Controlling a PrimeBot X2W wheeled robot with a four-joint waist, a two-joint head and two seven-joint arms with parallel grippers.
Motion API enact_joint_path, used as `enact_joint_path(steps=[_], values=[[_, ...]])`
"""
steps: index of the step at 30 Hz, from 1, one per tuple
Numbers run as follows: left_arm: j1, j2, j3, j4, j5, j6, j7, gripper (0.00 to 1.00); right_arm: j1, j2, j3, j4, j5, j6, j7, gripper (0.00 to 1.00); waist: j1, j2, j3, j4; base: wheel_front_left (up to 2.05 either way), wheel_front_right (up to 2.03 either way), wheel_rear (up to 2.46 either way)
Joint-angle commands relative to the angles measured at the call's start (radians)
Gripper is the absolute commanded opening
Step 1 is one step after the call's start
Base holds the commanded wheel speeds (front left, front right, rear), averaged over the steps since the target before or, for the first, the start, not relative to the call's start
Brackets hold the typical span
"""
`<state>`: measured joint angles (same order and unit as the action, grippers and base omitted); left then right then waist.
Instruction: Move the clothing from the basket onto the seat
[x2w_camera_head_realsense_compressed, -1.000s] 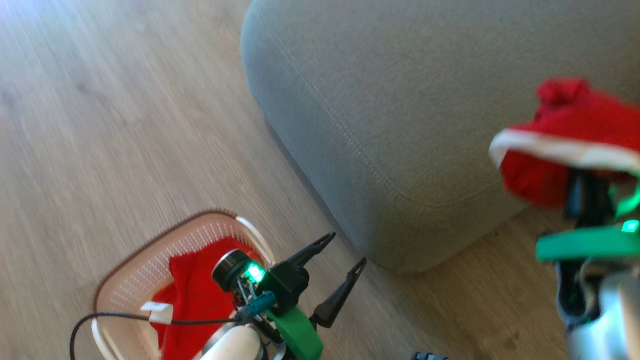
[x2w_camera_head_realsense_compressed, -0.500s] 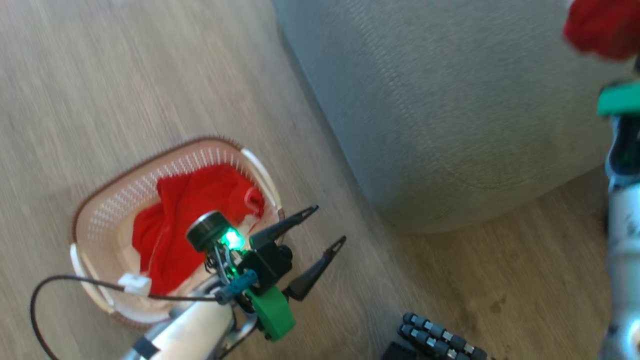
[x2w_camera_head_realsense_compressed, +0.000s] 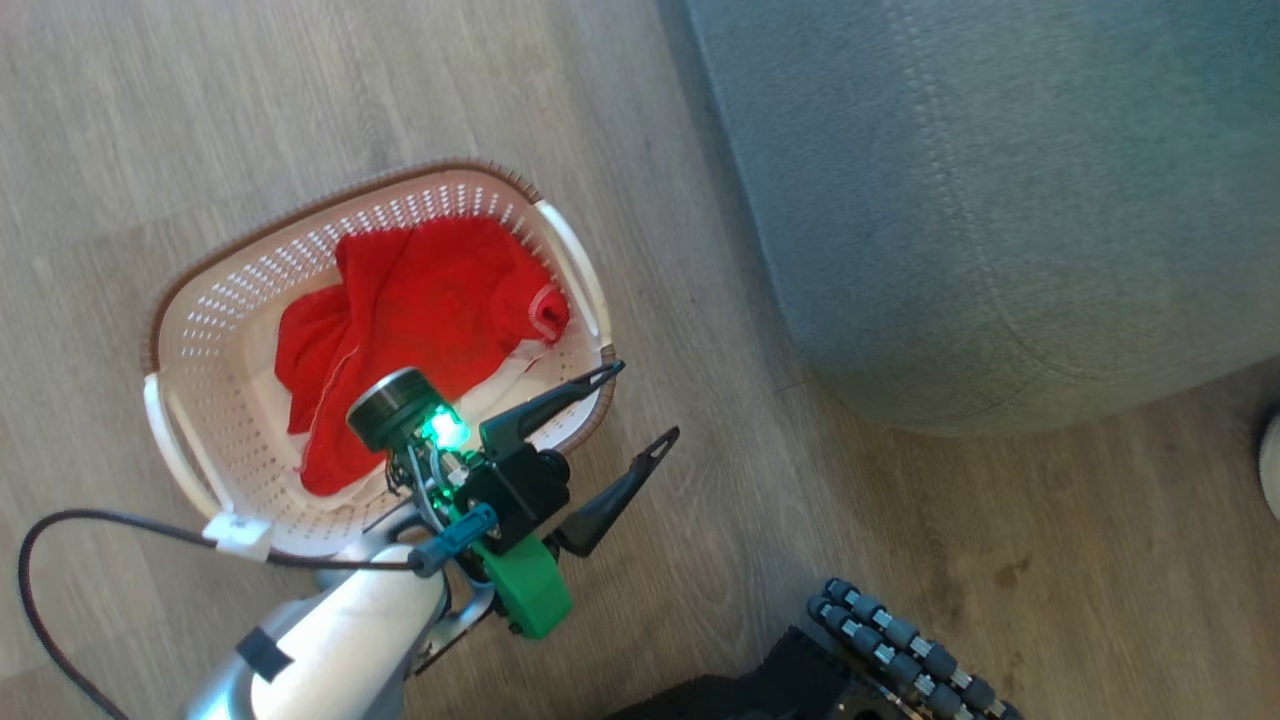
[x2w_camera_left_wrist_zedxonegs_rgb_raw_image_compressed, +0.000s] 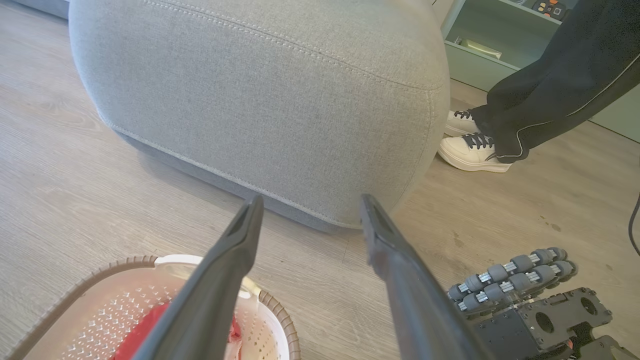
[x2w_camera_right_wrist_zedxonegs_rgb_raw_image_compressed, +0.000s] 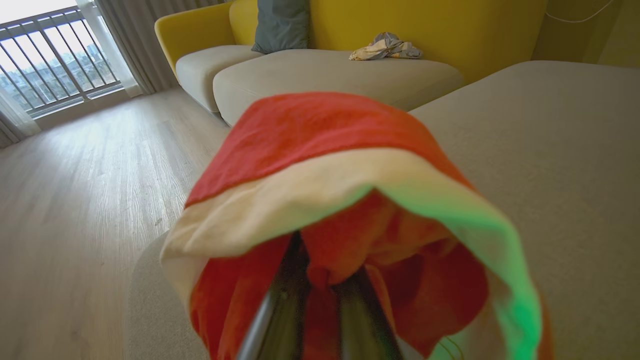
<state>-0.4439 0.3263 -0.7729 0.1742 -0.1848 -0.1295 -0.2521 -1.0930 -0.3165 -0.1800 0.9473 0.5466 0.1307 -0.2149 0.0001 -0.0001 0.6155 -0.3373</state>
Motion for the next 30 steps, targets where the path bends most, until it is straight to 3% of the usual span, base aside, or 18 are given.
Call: enact_joint_path(steps=[1, 13, 14, 15, 16, 30], values=[[-0.016, 0.013, 0.027, -0.037, -0.007, -0.001, -0.010, 1.00, -0.023, -0.028, 0.009, 0.000, 0.002, 0.000, 0.007, 0.00, -0.0001, 0.0001, 0.016, 0.015, 0.00, 0.00, 0.00], [-0.046, -0.006, 0.030, -0.037, -0.004, -0.001, -0.010, 1.00, -0.067, -0.045, 0.064, 0.239, 0.017, 0.000, 0.044, 0.00, -0.0001, 0.0001, 0.041, 0.056, 0.00, 0.00, 0.00], [-0.049, -0.009, 0.032, -0.036, -0.005, -0.001, -0.010, 1.00, -0.067, -0.056, 0.064, 0.251, 0.012, 0.000, 0.029, 0.09, -0.0001, 0.0001, 0.038, 0.059, 0.00, 0.00, 0.00], [-0.051, -0.012, 0.033, -0.035, -0.006, -0.001, -0.010, 1.00, -0.068, -0.063, 0.062, 0.259, 0.009, 0.000, 0.012, 0.69, -0.0001, 0.0001, 0.034, 0.062, 0.00, 0.00, 0.00], [-0.052, -0.015, 0.034, -0.034, -0.007, -0.001, -0.010, 1.00, -0.070, -0.061, 0.055, 0.268, 0.017, 0.000, 0.006, 1.00, -0.0001, 0.0001, 0.029, 0.064, 0.00, 0.00, 0.00], [-0.014, -0.112, 0.040, 0.006, -0.034, -0.001, -0.010, 1.00, 0.003, -0.079, 0.162, 0.261, 0.023, 0.000, 0.040, 1.00, -0.0001, 0.0001, -0.145, 0.095, 0.00, 0.00, 0.00]])
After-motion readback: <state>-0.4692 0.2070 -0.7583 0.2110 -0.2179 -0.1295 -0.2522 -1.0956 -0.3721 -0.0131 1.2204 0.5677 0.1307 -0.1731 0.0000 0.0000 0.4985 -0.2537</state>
